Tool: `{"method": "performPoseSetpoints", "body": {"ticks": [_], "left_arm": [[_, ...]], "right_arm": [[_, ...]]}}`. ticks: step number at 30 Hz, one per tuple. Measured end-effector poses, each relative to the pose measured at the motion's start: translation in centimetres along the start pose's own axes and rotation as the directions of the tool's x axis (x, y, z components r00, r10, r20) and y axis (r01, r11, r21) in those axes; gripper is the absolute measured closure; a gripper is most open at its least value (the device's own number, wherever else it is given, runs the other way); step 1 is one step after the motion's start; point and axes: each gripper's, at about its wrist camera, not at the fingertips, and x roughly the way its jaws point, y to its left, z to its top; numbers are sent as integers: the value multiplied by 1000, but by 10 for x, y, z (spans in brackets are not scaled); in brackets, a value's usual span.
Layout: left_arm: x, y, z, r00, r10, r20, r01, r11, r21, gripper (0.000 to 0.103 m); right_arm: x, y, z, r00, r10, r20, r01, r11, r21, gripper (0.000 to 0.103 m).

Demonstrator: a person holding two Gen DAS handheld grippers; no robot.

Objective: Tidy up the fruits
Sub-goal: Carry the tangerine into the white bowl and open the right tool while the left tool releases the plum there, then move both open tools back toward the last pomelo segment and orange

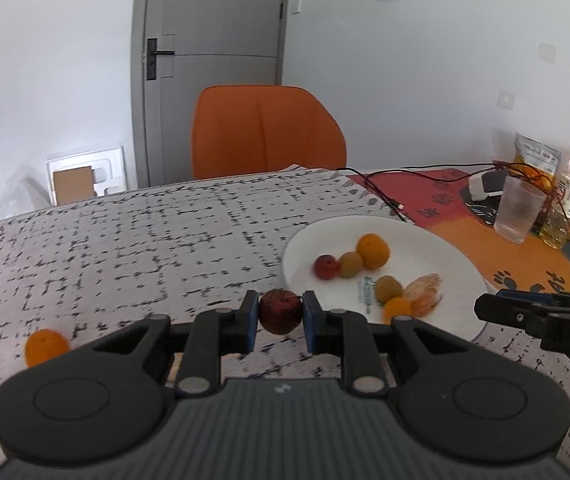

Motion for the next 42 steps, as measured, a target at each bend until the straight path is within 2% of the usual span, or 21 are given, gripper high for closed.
{"method": "performPoseSetpoints", "body": {"ticks": [15, 20, 22, 25, 28, 32, 36, 39, 42], "left_arm": [[17, -33, 17, 998, -55, 6, 54, 997, 55, 81], [13, -37, 17, 999, -53, 5, 52, 996, 76, 66], [11, -35, 14, 999, -35, 1, 35, 995, 93, 47], [5, -26, 10, 1000, 6, 7, -7, 996, 92, 33], [-1, -13, 8, 999, 41, 10, -41, 997, 69, 23], [-10, 1, 5, 996, 91, 20, -92, 994, 59, 18], [-19, 14, 3, 994, 110, 15, -110, 993, 38, 15], [-25, 23, 2, 991, 131, 8, -131, 991, 3, 6], [-29, 33, 0, 988, 154, -16, -155, 987, -40, 5]], "right_arm": [[-8, -10, 1, 1000, -2, 15, 2, 1000, 16, 55], [-9, -9, 2, 1000, -2, 14, 2, 1000, 14, 54], [-10, -7, 3, 1000, 1, 14, -1, 1000, 10, 54], [-10, -4, 4, 1000, 4, 16, -4, 1000, 6, 51], [-8, 2, 4, 1000, 11, 14, -11, 1000, 3, 50], [-5, 11, 4, 1000, 22, 11, -22, 1000, -13, 46], [-3, 18, 4, 1000, 30, 8, -30, 999, -21, 45], [-3, 24, 4, 999, 31, 11, -31, 999, -28, 35], [-3, 30, 4, 999, 33, 13, -32, 999, -35, 31]]}}
